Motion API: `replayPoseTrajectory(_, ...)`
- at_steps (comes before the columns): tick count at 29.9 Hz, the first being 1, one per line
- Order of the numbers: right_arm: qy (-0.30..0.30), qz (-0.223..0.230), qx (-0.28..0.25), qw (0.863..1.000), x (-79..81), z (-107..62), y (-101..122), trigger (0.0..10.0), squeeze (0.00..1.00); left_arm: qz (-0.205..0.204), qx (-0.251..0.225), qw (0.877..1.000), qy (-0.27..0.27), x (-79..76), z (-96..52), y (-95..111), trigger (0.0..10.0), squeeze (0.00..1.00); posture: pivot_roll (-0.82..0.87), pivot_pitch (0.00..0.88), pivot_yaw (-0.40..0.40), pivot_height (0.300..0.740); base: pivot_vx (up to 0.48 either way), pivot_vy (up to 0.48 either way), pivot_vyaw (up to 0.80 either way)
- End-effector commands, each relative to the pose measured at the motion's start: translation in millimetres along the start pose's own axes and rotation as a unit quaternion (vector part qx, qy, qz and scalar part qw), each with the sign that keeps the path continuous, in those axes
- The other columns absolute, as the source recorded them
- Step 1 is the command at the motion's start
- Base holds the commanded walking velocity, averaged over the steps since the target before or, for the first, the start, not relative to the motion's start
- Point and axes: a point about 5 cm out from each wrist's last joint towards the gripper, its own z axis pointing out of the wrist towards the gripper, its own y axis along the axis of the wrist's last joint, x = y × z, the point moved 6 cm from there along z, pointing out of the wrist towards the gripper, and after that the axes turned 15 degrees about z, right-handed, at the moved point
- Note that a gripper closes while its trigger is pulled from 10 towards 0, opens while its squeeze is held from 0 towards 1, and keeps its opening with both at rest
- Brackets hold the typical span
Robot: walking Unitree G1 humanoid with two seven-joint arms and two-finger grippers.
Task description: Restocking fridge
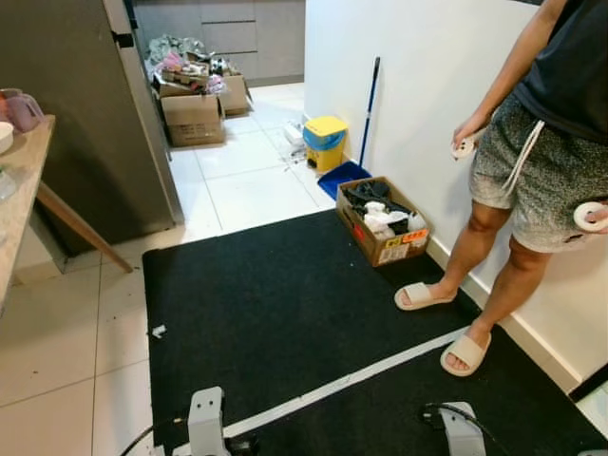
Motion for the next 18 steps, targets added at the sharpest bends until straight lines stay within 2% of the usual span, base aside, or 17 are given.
replayPoseTrajectory(1, -0.008, 0.007, 0.004, 1.0, -7.6, -1.1, -3.0, 10.0, 0.0, 0.01, 0.007, 1.0, -0.012, -6.4, 0.5, -4.0, 10.0, 0.0, 0.01, 0.0, -0.03, 0.74, 0.0, -0.465, 0.0)
replayPoseTrajectory(11, -0.007, 0.005, 0.008, 1.0, -7.3, -1.3, -5.8, 10.0, 0.0, 0.014, 0.009, 1.0, -0.011, -5.5, 0.3, -4.6, 10.0, 0.0, 0.01, 0.0, -0.027, 0.74, 0.0, -0.457, 0.0)
replayPoseTrajectory(18, -0.006, 0.004, 0.01, 1.0, -6.5, -1.3, -7.4, 10.0, 0.0, 0.012, 0.011, 1.0, 0.017, 2.4, 0.2, -3.2, 10.0, 0.0, 0.01, 0.0, -0.026, 0.74, 0.0, 0.0, 0.0)
